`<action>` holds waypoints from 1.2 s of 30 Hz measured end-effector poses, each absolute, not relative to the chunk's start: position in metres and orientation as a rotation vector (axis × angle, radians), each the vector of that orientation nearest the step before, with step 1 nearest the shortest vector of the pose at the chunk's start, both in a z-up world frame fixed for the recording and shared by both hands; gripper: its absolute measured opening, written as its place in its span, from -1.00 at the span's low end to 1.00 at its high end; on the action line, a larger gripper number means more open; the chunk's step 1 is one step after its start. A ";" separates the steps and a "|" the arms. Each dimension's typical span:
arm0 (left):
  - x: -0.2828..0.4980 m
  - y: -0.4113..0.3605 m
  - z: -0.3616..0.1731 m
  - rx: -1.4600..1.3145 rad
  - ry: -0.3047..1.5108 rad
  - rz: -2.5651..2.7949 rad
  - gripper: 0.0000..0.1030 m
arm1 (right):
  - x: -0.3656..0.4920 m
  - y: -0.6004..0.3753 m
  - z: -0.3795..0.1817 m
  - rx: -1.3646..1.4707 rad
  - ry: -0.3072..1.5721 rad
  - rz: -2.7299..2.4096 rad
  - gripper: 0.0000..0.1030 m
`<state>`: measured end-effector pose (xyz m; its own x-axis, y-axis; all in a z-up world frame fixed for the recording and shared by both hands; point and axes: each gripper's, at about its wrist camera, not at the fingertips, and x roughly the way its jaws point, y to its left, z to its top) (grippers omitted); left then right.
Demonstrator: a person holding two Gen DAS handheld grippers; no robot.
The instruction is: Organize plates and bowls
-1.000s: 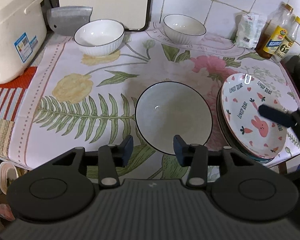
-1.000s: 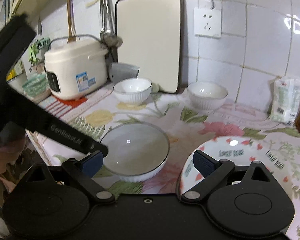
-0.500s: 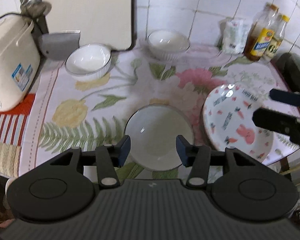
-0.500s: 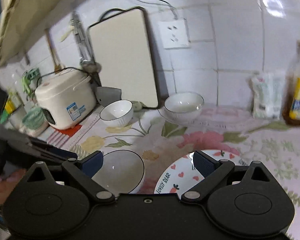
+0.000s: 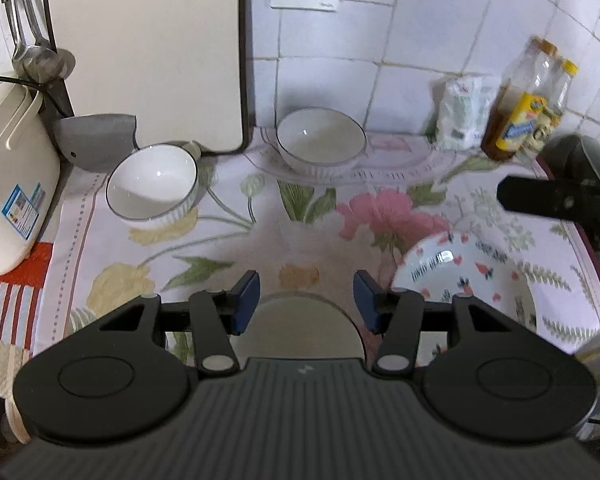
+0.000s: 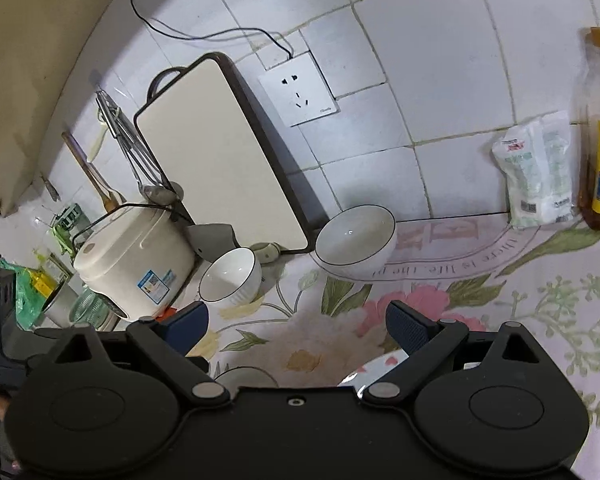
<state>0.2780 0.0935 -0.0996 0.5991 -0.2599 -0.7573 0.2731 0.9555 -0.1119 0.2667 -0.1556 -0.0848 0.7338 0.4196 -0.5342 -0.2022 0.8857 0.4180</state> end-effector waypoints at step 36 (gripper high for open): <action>0.468 0.043 -0.192 -0.080 0.846 -0.212 -0.27 | 0.495 -0.159 -0.203 0.320 0.850 0.106 -0.45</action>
<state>0.4684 0.0428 -0.1921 0.6432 -0.2179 -0.7340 0.1541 0.9759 -0.1547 0.4952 -0.1593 -0.2029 0.6577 0.2186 -0.7209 0.0347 0.9472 0.3189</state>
